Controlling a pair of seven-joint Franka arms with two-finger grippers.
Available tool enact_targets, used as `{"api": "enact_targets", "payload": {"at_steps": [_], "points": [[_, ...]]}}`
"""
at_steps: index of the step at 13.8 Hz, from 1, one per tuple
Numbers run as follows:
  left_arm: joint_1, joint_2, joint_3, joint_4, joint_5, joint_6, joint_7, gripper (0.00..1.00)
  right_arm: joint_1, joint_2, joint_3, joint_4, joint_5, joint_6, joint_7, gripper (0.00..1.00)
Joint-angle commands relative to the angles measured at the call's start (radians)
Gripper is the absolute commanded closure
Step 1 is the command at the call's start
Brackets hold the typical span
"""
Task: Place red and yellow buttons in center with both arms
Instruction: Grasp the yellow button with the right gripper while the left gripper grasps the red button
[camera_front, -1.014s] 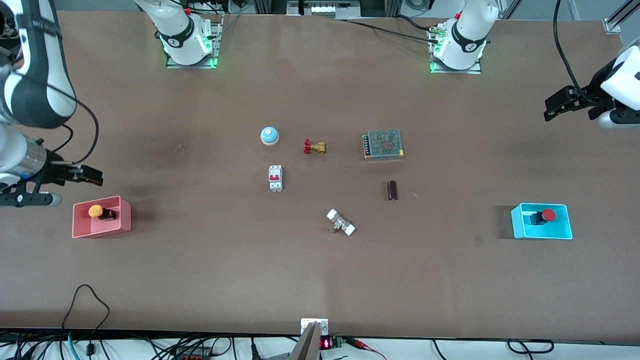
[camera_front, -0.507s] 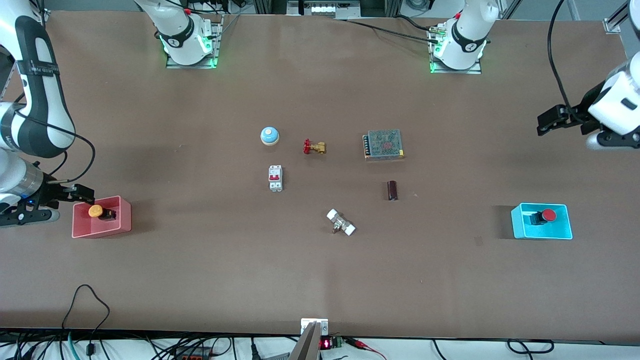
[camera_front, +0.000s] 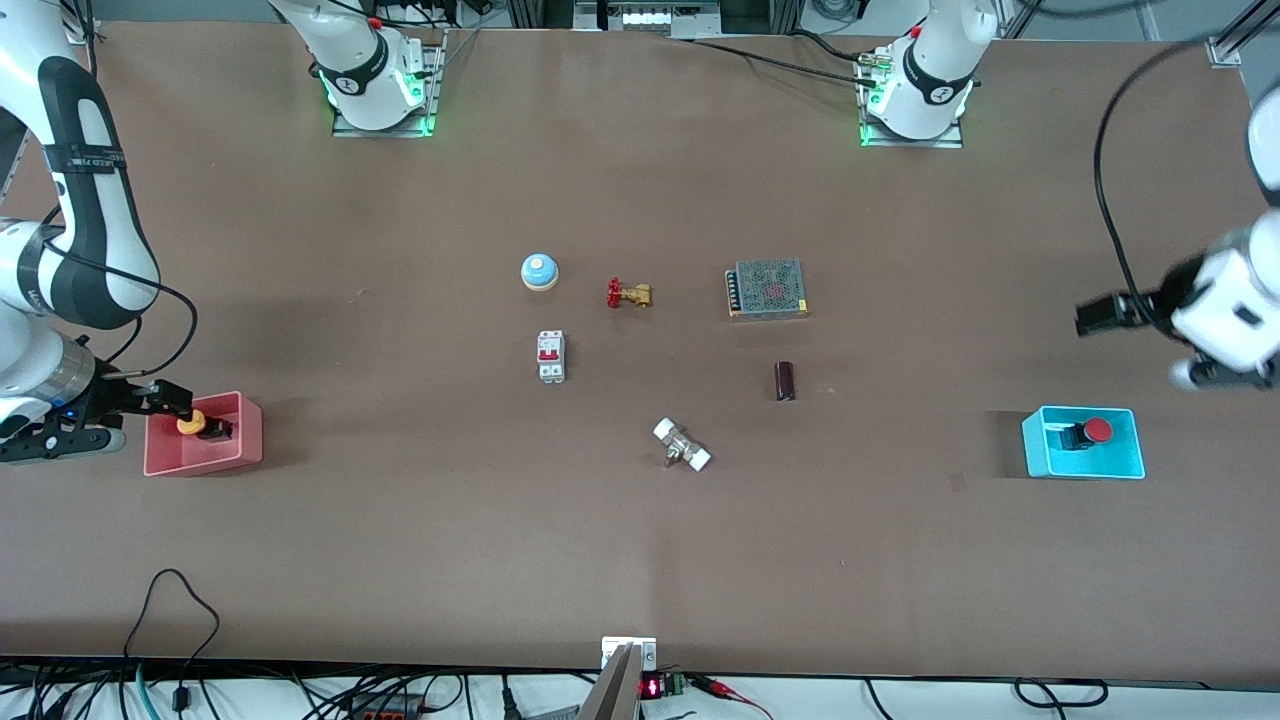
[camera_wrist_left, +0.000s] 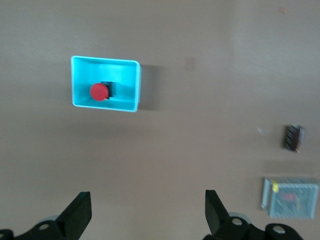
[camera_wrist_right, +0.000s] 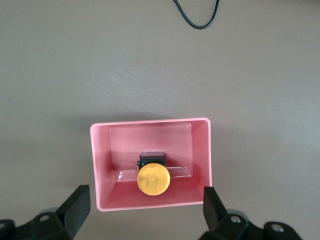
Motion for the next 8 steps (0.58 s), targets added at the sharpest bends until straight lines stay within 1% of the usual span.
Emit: {"api": "enact_targets", "payload": {"at_steps": [1, 5, 8], "points": [[0.073, 0.175, 0.003, 0.163, -0.009, -0.003, 0.018, 0.0, -0.013, 0.013, 0.012, 0.007, 0.002, 0.027, -0.021, 0.0], [0.156, 0.295, 0.001, 0.154, -0.004, 0.158, 0.022, 0.0, -0.016, 0.051, 0.012, 0.007, -0.001, 0.084, -0.023, 0.0], [0.175, 0.375, 0.001, 0.145, -0.007, 0.276, 0.128, 0.0, -0.016, 0.079, 0.012, 0.007, 0.002, 0.122, -0.023, 0.0]]}}
